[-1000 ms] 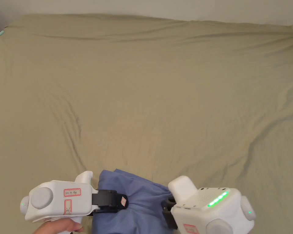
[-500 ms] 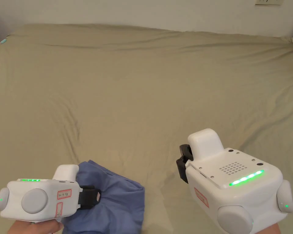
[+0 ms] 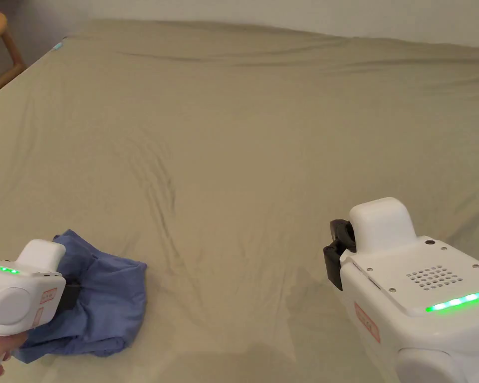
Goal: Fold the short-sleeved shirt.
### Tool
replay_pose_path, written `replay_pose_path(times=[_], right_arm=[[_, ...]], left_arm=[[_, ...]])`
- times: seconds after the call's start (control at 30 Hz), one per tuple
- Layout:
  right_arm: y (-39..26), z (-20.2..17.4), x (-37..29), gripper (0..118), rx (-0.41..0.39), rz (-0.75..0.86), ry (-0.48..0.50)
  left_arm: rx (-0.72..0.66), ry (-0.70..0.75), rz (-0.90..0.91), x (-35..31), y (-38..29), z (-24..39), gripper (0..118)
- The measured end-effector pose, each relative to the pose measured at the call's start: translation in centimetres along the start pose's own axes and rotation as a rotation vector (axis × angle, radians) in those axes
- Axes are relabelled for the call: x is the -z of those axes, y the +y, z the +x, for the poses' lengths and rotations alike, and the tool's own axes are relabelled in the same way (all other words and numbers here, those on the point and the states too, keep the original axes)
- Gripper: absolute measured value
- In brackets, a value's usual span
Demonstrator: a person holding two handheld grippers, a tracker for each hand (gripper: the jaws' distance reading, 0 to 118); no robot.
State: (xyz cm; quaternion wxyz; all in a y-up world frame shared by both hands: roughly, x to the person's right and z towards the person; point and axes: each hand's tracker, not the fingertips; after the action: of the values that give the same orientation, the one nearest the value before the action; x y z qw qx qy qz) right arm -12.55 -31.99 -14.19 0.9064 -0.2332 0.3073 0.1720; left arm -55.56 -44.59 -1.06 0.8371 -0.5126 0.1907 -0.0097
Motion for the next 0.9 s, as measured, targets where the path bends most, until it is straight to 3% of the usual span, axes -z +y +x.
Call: replay_pose_path(times=[0.27, 0.43, 0.53, 0.6, 0.67, 0.7, 0.8, 0.9], right_arm=[[0.1, -1.8, 2.4, 1, -0.024, -0.043, -0.001], [0.4, -2.5, 3.9, 1, -0.034, -0.074, 0.008], [0.5, -2.4, 4.4, 1, -0.043, -0.093, 0.009], [0.4, -2.2, 4.3, 1, -0.047, -0.099, 0.009], [0.5, -1.7, 4.0, 1, -0.048, -0.096, 0.001], [0.5, -1.3, 3.8, 1, -0.043, -0.093, -0.004], [0.9, 0.1, 3.0, 1, -0.013, -0.076, -0.014], [1.6, 1.5, 1.5, 1, -0.015, -0.038, -0.037]], left_arm=[[0.050, 0.247, -0.071, 3.8, -0.9, -10.3, 32], [0.052, 0.333, -0.100, 6.2, -0.3, -15.1, 32], [0.125, 0.357, -0.091, 6.5, -0.1, -16.2, 33], [0.114, 0.349, -0.105, 6.3, 0.1, -16.6, 70], [0.064, 0.437, -0.102, 6.2, 0.5, -18.0, 110], [0.000, 0.407, -0.052, 4.8, 1.0, -18.6, 116], [-0.209, 0.345, 0.138, 0.2, 2.9, -19.1, 116], [-0.308, 0.277, 0.360, -6.1, 5.1, -17.2, 116]])
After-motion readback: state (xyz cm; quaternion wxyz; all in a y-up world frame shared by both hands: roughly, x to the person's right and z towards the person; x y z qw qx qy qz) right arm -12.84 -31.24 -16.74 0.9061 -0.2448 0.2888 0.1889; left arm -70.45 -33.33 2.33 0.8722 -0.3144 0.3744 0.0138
